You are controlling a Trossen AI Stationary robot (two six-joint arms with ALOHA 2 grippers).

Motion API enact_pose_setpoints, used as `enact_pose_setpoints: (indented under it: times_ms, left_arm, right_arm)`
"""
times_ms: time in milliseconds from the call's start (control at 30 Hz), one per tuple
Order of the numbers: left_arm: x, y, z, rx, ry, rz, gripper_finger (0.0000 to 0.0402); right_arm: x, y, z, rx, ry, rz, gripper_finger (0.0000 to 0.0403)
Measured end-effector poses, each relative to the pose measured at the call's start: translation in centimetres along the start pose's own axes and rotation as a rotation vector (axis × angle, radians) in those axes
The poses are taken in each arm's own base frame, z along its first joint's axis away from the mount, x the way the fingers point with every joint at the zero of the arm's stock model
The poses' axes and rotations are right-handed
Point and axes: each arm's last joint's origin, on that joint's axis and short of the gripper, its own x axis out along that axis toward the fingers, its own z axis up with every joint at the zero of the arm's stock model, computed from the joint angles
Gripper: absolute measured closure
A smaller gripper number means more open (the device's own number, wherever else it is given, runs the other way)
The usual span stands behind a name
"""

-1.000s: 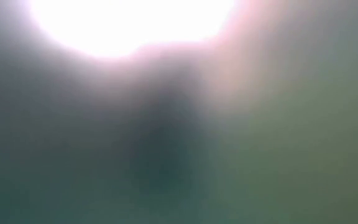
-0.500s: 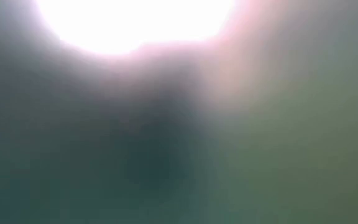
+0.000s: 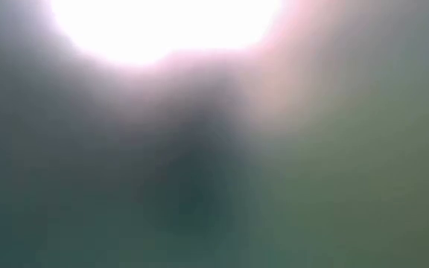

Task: Pick & Place Food Item
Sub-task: Put the orange seasoning pack into the green bin

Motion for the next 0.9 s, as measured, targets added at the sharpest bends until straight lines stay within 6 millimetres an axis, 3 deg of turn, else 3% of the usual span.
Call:
enact_pose_setpoints:
  times_ms: [267, 500, 900]
  left_arm:
    - [-0.4, 0.1, -0.1, 0.543, 0.134, -0.018, 0.0112]
    - [-0.9, 0.3, -0.9, 0.68, 0.232, -0.044, 0.0112]
    - [-1.9, 1.3, -2.7, 0.835, 0.028, -0.091, 0.0112]
  right_arm:
    - [0.0, 0.0, 0.0, 0.0, 0.0, 0.0, 0.0181]
    - [0.0, 0.0, 0.0, 0.0, 0.0, 0.0, 0.0181]
    - [0.0, 0.0, 0.0, 0.0, 0.0, 0.0, 0.0181]
